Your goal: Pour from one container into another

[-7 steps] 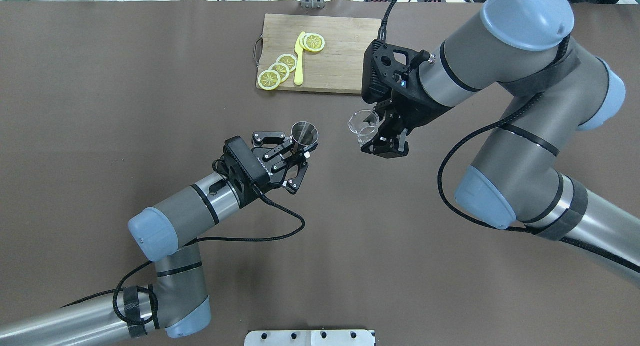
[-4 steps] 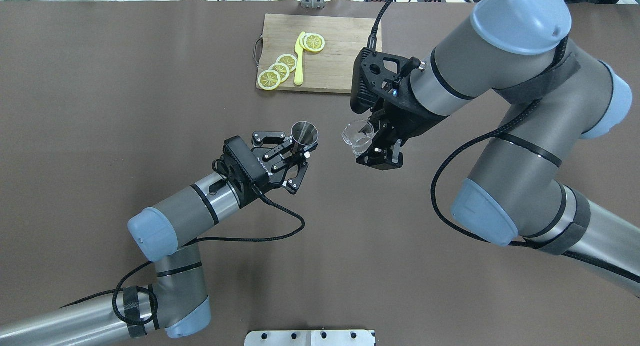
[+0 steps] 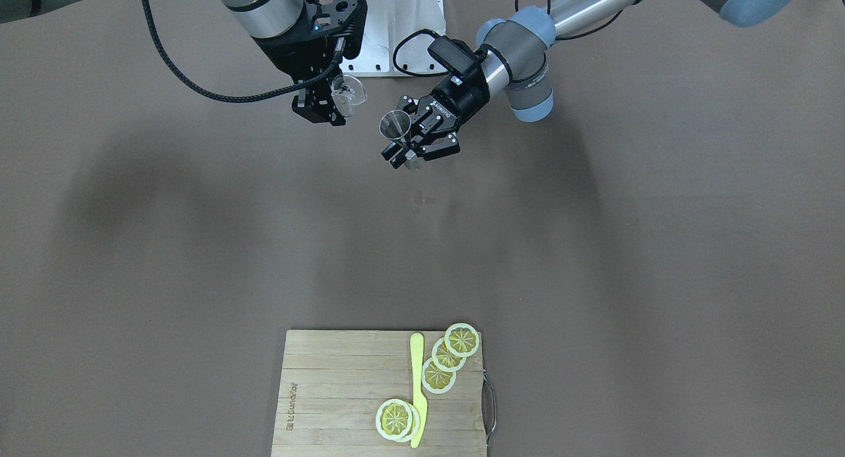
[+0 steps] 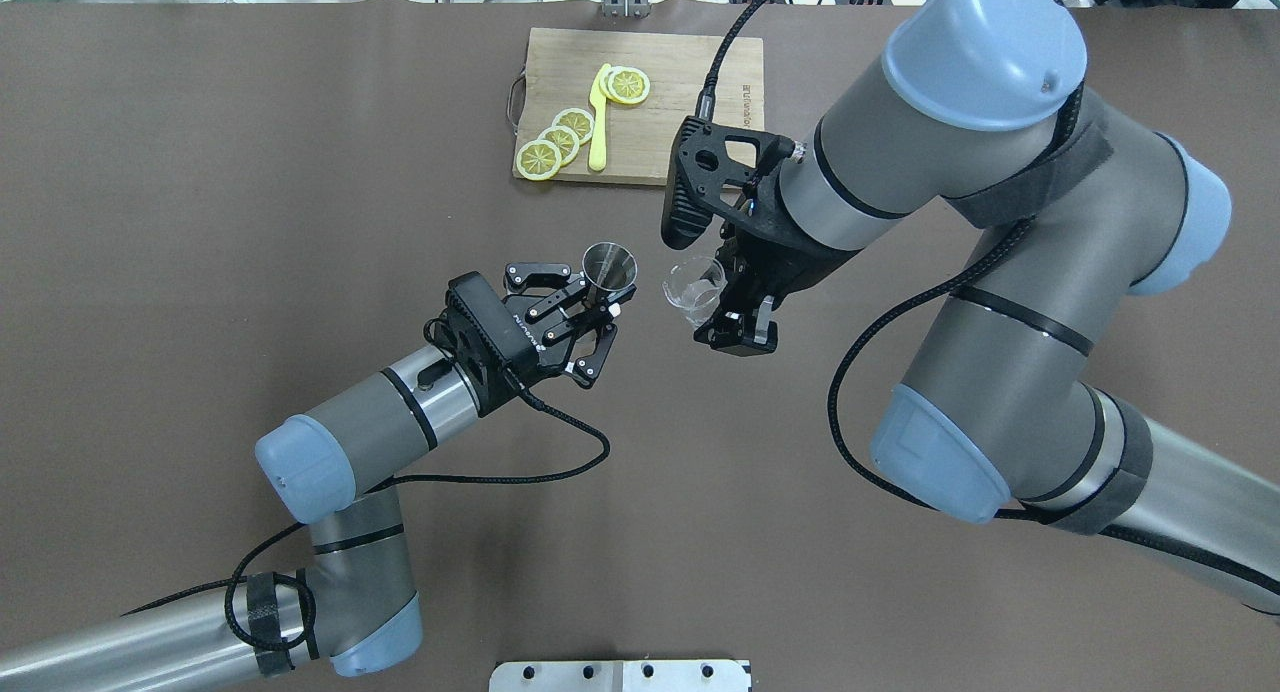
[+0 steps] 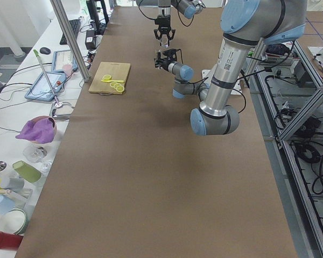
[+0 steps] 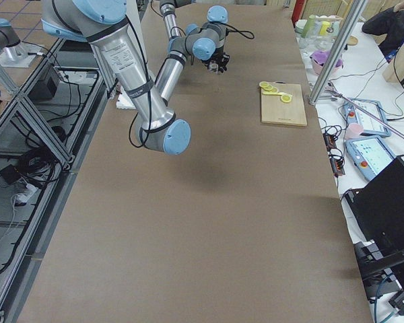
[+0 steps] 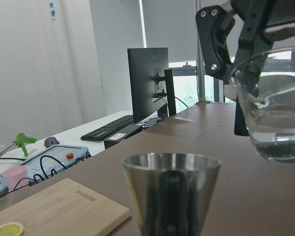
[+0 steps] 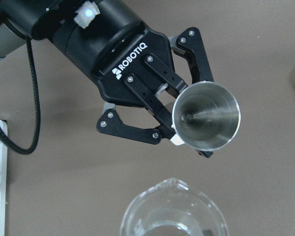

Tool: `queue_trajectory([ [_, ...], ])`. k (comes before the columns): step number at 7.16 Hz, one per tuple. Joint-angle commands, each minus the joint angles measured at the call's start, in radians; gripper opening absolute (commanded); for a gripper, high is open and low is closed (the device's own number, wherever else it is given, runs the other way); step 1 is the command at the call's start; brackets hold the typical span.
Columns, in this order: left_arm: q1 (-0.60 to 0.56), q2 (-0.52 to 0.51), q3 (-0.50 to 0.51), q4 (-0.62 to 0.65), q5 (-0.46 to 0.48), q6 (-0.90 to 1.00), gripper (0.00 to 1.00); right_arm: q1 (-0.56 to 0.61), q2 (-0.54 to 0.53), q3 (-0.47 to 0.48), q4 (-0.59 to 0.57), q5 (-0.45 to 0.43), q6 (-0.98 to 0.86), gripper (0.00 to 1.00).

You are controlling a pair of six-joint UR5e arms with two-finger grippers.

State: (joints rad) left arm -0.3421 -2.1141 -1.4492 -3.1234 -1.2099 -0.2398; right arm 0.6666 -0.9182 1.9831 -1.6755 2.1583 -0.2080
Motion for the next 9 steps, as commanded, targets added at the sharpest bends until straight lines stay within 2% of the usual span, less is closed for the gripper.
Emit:
queue_trajectory([
  [1, 0.0, -0.001, 0.0, 0.0, 0.001, 0.001, 0.0, -0.004, 0.019, -0.004, -0.042, -0.003, -0.002, 0.0],
  [3, 0.0, -0.001, 0.0, 0.0, 0.0, 0.004, 0.0, -0.007, 0.057, -0.003, -0.134, -0.018, -0.002, 0.0],
  [9, 0.002, -0.006, 0.001, -0.001, 0.003, 0.005, 0.0, -0.007, 0.134, -0.032, -0.258, -0.029, -0.017, 0.0],
])
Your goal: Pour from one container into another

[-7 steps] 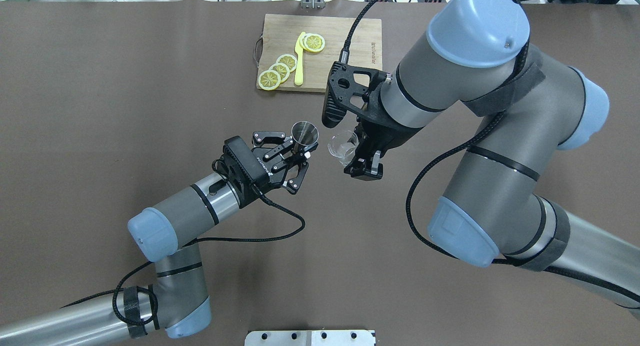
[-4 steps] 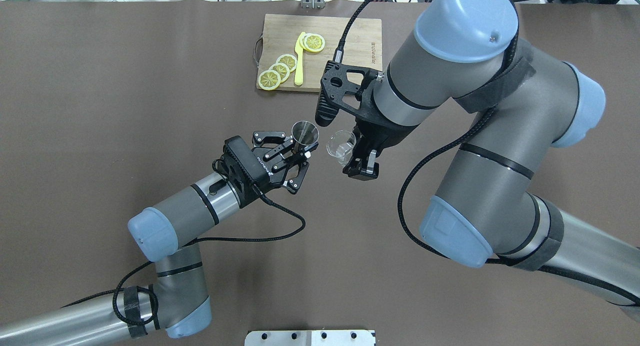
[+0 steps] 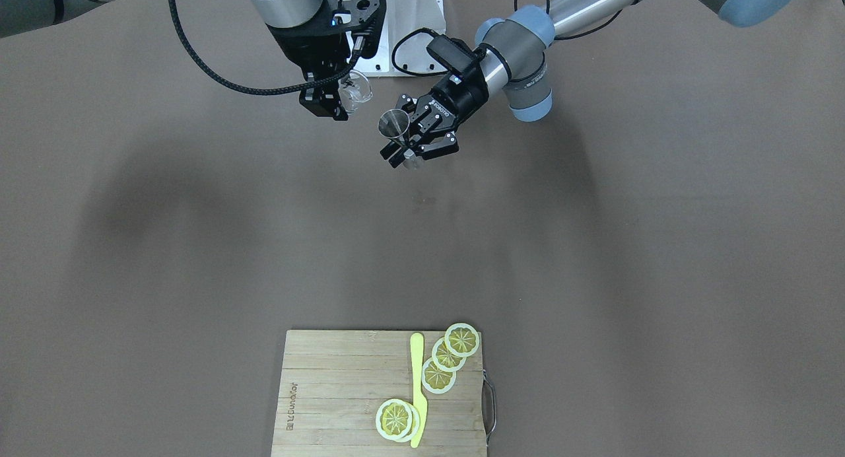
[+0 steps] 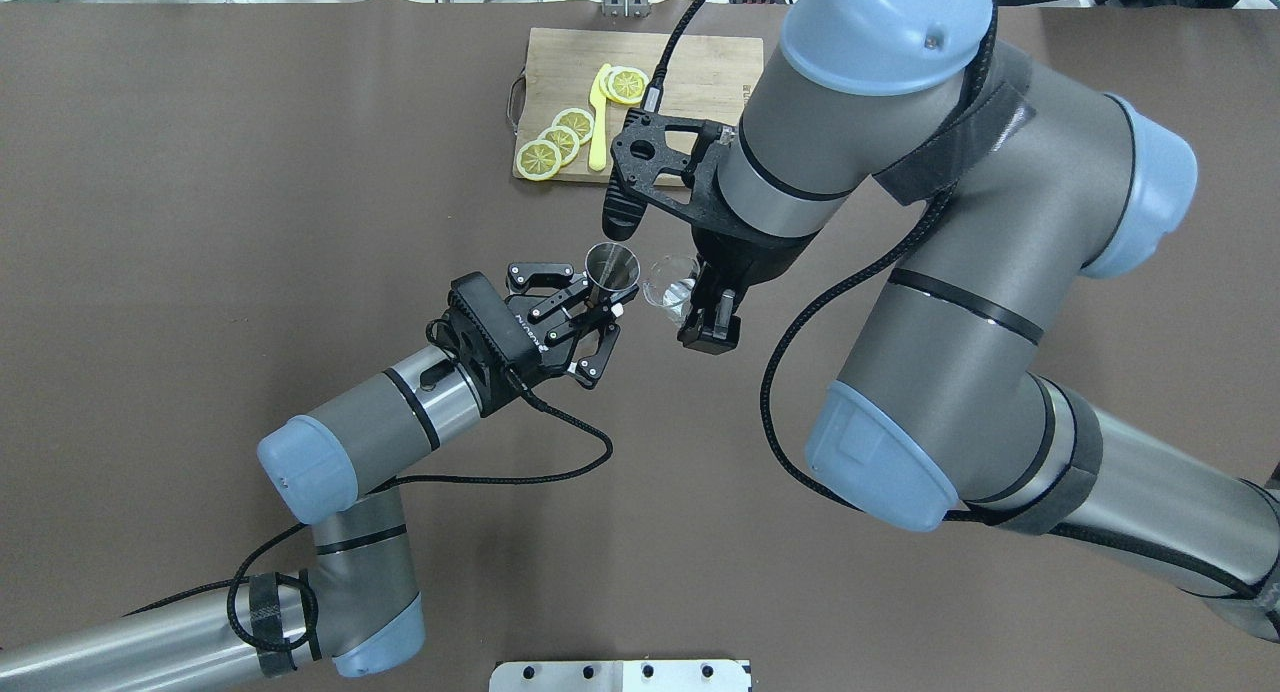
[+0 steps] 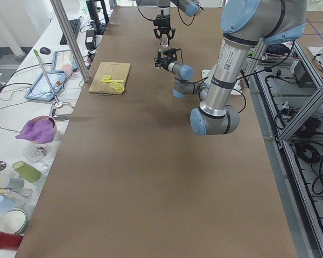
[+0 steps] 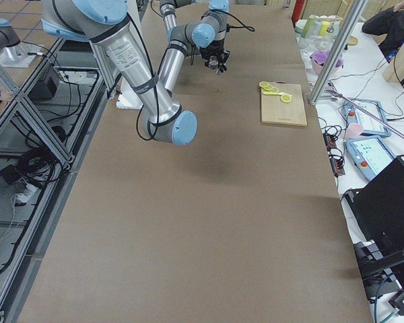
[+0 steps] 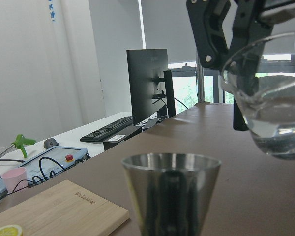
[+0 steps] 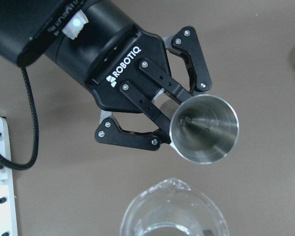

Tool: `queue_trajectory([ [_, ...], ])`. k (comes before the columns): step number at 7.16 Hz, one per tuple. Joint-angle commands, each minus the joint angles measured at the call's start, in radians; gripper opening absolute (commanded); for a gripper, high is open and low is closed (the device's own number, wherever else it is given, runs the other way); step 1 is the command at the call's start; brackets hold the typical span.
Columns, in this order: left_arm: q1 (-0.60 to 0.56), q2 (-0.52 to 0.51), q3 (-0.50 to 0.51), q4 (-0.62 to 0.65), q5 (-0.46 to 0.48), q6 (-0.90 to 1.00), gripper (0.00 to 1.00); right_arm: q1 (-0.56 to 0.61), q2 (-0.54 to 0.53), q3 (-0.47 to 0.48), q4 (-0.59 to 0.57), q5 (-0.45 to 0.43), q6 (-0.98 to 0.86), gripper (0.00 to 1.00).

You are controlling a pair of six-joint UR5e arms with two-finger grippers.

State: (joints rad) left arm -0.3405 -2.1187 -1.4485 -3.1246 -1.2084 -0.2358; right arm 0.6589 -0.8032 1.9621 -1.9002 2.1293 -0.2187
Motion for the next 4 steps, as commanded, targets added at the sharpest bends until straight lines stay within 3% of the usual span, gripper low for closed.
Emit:
queue_trajectory([
  [1, 0.0, -0.003, -0.001, -0.003, 0.003, 0.001, 0.0, -0.001, 0.039, -0.028, -0.061, -0.002, -0.023, 0.0],
  [4, 0.002, -0.003, 0.005, -0.025, 0.01, 0.001, 0.0, -0.001, 0.067, -0.034, -0.153, -0.026, -0.112, 0.0],
])
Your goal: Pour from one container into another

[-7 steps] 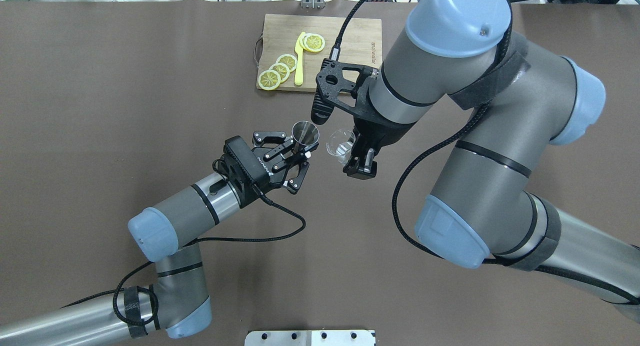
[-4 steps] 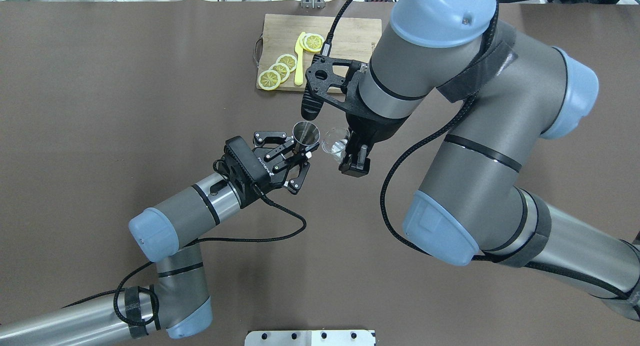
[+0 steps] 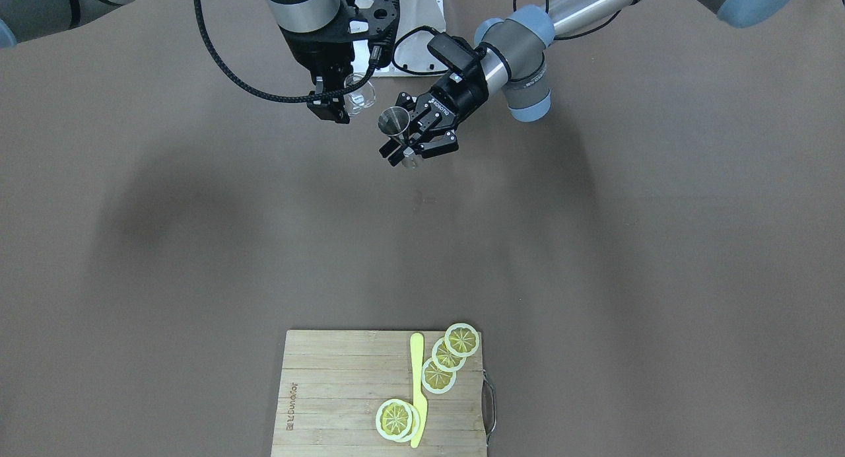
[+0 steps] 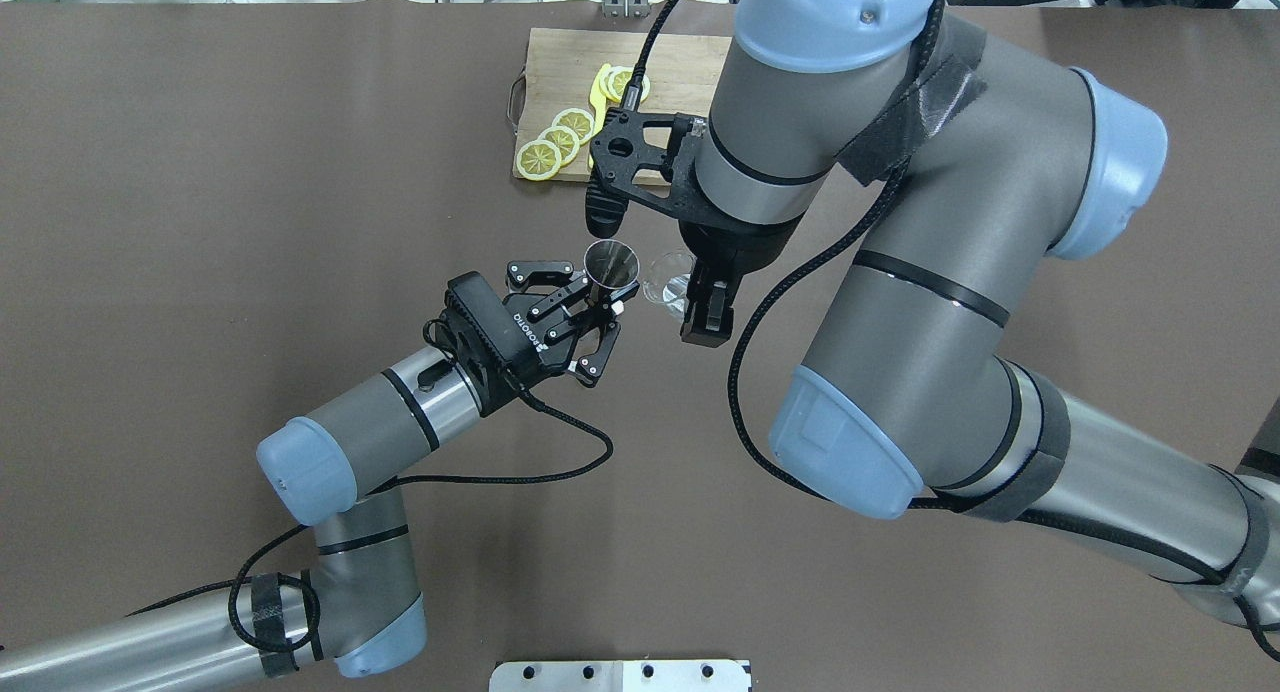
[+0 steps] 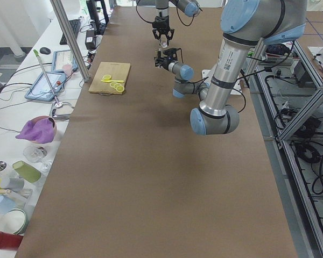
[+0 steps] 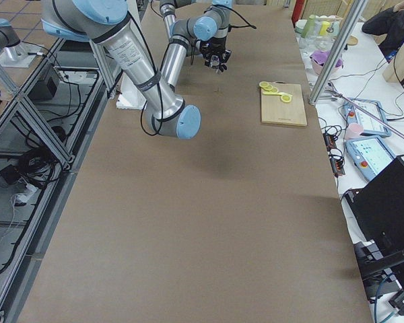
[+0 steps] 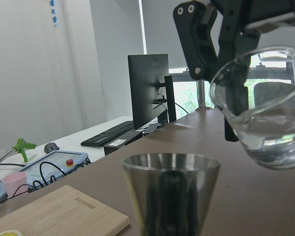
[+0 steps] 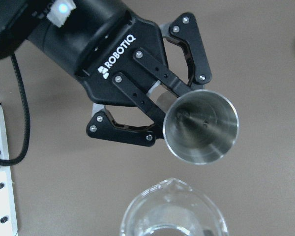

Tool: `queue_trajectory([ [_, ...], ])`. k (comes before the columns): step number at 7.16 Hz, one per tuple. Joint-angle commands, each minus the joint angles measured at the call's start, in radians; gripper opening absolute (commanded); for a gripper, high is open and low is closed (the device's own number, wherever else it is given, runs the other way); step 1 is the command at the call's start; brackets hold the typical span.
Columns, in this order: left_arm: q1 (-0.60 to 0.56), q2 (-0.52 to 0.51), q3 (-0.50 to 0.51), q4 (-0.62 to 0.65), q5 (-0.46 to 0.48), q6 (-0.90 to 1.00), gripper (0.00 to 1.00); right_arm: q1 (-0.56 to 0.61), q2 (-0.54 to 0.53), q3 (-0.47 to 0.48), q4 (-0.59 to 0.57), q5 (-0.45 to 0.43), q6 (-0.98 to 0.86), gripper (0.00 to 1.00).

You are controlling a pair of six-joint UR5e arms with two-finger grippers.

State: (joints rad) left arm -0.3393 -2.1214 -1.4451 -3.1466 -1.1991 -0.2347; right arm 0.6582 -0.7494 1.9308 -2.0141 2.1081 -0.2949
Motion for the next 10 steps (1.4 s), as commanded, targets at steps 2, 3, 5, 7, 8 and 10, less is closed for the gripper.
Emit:
queue_trajectory([
  [2, 0.0, 0.0, 0.002, -0.003, 0.001, 0.0, 0.0, 0.001, 0.054, -0.035, -0.069, -0.01, -0.044, 0.0],
  [3, 0.0, 0.0, 0.002, -0.003, 0.001, 0.0, 0.0, 0.001, 0.073, -0.055, -0.075, -0.01, -0.044, 0.0],
  [5, 0.0, 0.0, 0.002, -0.003, 0.001, 0.0, 0.0, 0.004, 0.097, -0.081, -0.113, -0.011, -0.097, 0.0],
  [7, 0.0, 0.0, 0.0, -0.003, 0.001, 0.0, 0.0, 0.021, 0.113, -0.091, -0.155, -0.013, -0.147, 0.0],
  [8, 0.0, 0.0, 0.0, -0.003, 0.001, 0.0, 0.0, 0.021, 0.137, -0.116, -0.176, -0.017, -0.148, 0.0],
  [10, 0.0, 0.0, 0.002, -0.003, 0.001, 0.0, 0.0, 0.021, 0.191, -0.169, -0.201, -0.019, -0.15, 0.0],
])
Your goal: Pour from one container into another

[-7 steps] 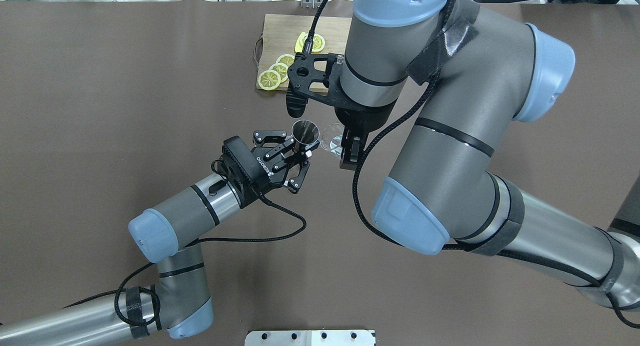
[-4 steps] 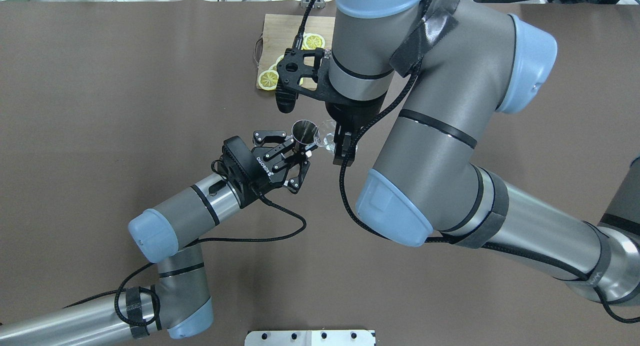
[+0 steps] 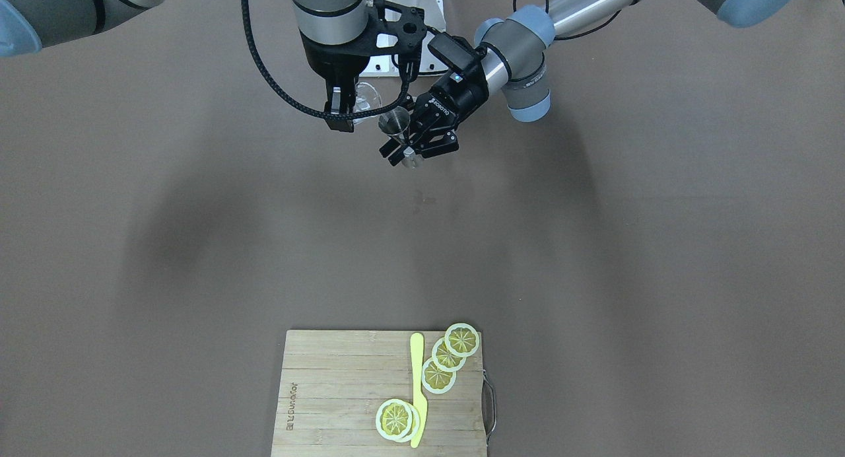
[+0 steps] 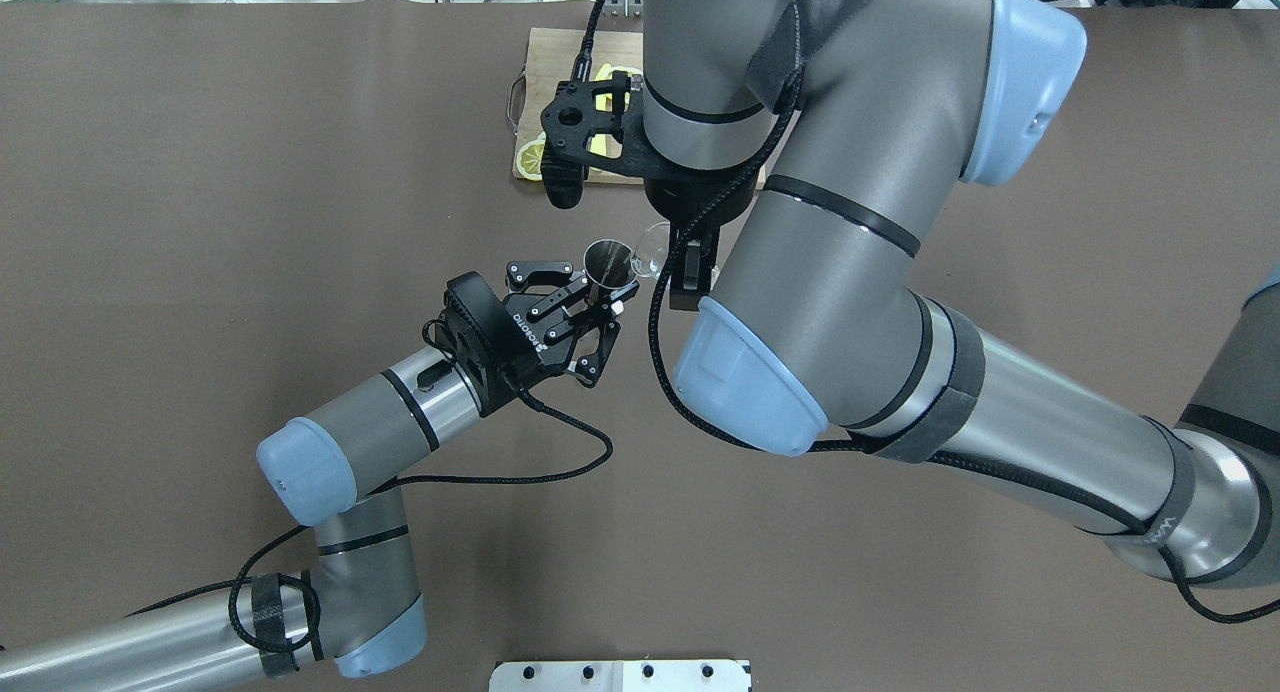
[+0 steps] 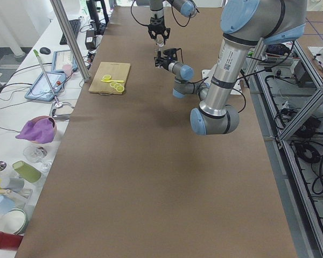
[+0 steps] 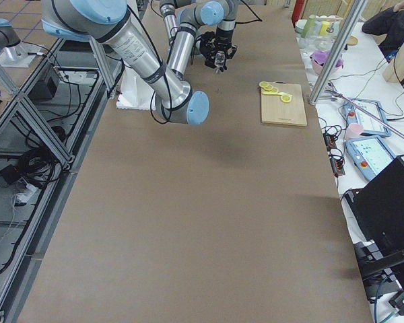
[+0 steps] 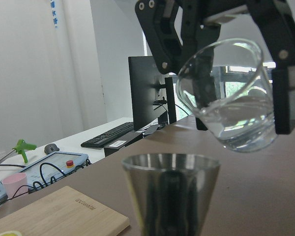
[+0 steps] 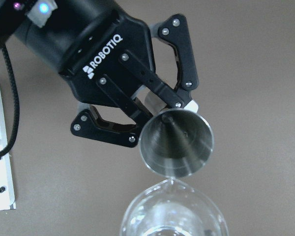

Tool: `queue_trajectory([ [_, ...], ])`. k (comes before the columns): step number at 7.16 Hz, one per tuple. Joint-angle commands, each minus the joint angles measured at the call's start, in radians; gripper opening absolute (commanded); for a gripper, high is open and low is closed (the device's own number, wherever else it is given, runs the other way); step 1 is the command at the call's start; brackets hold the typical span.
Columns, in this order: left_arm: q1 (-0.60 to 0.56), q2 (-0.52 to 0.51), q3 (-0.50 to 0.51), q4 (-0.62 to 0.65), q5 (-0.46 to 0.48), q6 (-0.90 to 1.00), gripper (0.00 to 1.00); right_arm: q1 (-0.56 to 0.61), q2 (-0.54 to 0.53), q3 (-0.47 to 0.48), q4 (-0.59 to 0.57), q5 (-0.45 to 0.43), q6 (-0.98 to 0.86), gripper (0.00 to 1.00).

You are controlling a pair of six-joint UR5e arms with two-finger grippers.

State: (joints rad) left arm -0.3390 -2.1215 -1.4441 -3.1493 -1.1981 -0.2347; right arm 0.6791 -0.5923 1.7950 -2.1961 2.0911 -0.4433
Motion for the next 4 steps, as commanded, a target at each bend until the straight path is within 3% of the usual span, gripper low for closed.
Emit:
queue_trajectory([
  [1, 0.0, 0.0, 0.001, 0.0, 0.0, 0.0, 0.0, 0.0, 0.045, -0.037, -0.036, -0.003, -0.003, 0.0],
  [4, 0.0, 0.0, -0.001, -0.002, 0.0, 0.0, 0.0, 0.007, 0.081, -0.069, -0.111, -0.005, -0.04, 0.0],
])
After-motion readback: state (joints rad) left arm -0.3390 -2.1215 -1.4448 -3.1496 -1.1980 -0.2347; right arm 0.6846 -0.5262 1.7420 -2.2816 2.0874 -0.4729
